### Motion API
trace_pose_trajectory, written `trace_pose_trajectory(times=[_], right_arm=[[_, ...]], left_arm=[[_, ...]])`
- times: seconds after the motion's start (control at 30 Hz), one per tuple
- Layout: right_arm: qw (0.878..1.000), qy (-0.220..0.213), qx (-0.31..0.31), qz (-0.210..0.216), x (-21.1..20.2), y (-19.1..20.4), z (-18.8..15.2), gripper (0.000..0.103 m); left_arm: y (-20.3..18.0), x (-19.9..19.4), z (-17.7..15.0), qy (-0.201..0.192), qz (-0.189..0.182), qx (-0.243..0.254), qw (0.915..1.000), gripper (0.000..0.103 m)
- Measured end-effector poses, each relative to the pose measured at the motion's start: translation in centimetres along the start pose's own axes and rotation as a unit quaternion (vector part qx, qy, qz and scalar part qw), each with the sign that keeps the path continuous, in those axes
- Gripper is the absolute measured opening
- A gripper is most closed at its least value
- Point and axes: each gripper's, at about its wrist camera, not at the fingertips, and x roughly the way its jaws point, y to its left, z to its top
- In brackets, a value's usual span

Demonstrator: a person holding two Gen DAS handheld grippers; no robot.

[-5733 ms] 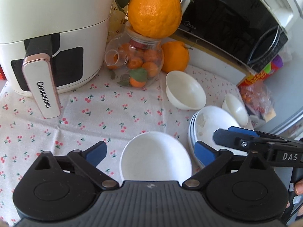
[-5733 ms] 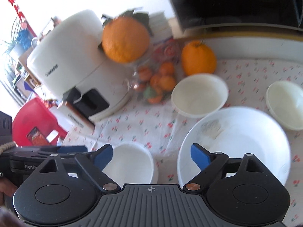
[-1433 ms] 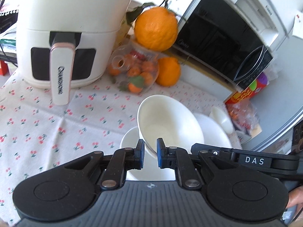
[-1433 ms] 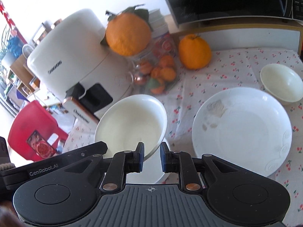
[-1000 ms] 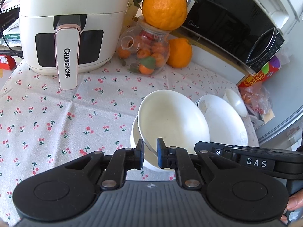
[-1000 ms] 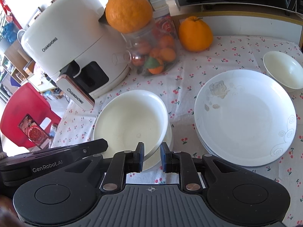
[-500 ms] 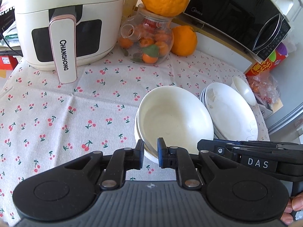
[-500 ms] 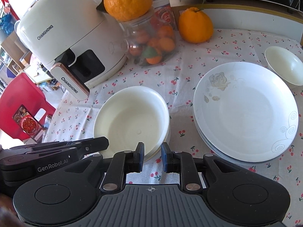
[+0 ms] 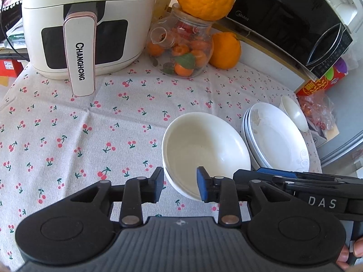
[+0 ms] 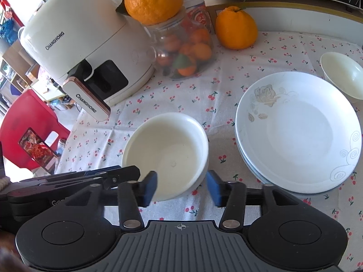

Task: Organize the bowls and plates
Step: 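Lower the bowl into the other white bowl and open both grippers, then move both grippers to the white bowl near the microwave and close on it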

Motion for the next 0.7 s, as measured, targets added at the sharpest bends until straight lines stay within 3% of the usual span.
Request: trace_pose_trajectory(times=[0.17, 0.37, 0.57, 0.7], right_arm=[[1.000, -0.003, 0.005, 0.003, -0.5, -0.4, 0.2, 0.054], [1.000, -0.021, 0.013, -0.001, -1.9, -1.5, 0.6, 0.063], [0.999, -0.040, 0.036, -0.006, -3.7, -4.2, 0.9, 0.073], [0.997, -0.050, 0.054, -0.013, -4.6, -6.4, 0.7, 0.079]], left_arm=[[-0.3, -0.1, 0.1, -0.003, -0.004, -0.001, 1.0000, 0.049], [-1.2, -1.0, 0.4, -0.030, 0.000, 0.005, 0.9995, 0.065], [-3.0, -1.6, 0.6, -0.052, -0.009, 0.023, 0.9983, 0.080], [-4.5, -1.1, 0.8, -0.059, -0.009, 0.034, 0.9977, 0.084]])
